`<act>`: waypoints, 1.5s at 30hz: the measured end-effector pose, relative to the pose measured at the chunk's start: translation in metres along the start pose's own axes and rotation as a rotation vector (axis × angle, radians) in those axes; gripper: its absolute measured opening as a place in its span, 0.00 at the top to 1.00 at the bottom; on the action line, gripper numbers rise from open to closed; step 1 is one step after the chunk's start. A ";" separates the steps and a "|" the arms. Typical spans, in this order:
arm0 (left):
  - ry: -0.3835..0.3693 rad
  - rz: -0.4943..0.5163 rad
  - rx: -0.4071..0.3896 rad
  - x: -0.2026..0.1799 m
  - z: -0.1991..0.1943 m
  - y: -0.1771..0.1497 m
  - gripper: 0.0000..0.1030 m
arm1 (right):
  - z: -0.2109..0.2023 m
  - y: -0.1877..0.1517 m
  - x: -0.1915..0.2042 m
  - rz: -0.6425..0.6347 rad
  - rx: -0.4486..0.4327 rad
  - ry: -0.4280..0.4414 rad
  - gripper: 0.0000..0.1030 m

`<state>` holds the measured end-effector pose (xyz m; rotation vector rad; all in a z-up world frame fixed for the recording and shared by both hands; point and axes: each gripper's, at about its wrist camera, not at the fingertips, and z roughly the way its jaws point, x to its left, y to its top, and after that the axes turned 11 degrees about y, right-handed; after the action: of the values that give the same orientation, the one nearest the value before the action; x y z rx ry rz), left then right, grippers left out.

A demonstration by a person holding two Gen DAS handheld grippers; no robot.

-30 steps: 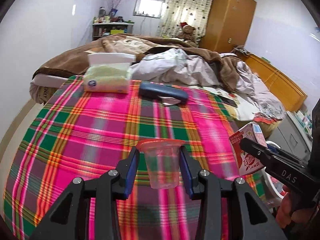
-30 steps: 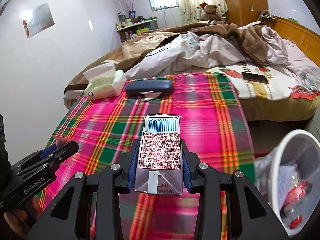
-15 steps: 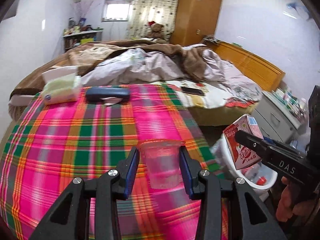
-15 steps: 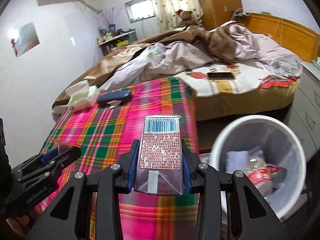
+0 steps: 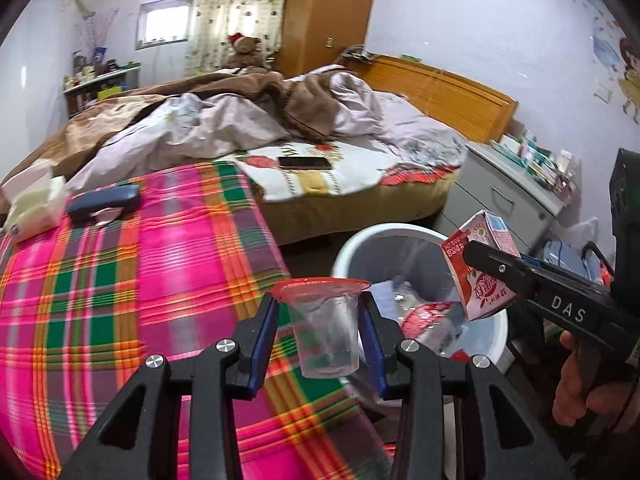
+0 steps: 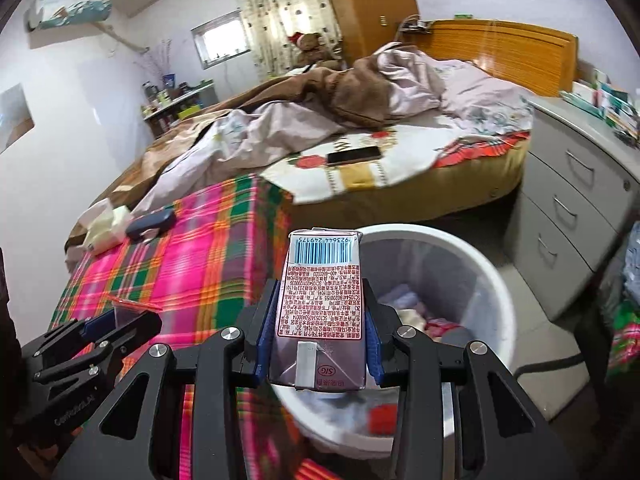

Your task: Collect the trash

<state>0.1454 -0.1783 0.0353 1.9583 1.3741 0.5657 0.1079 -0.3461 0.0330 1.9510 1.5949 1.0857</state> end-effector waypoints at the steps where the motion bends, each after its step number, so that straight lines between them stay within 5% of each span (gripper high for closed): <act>1: -0.012 0.006 0.006 -0.006 0.003 0.001 0.60 | 0.000 0.000 -0.005 0.005 0.001 -0.014 0.63; 19: -0.079 0.101 0.064 -0.077 0.043 0.002 0.55 | 0.017 -0.009 -0.062 0.037 0.066 -0.117 0.63; 22: -0.084 0.094 0.068 -0.075 0.045 0.002 0.36 | 0.016 -0.009 -0.062 0.034 0.066 -0.121 0.59; 25: -0.085 0.067 0.071 -0.070 0.044 0.003 0.35 | 0.014 -0.009 -0.059 0.031 0.053 -0.113 0.42; 35: -0.067 0.047 0.047 -0.057 0.028 -0.003 0.33 | 0.002 -0.015 -0.045 0.041 0.017 -0.104 0.42; 45: 0.018 0.055 -0.060 -0.038 -0.020 -0.022 0.30 | -0.027 -0.035 -0.014 -0.002 -0.061 -0.064 0.42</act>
<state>0.1042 -0.2037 0.0332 1.9515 1.3031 0.6450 0.0642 -0.3545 0.0196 1.9242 1.5130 1.0482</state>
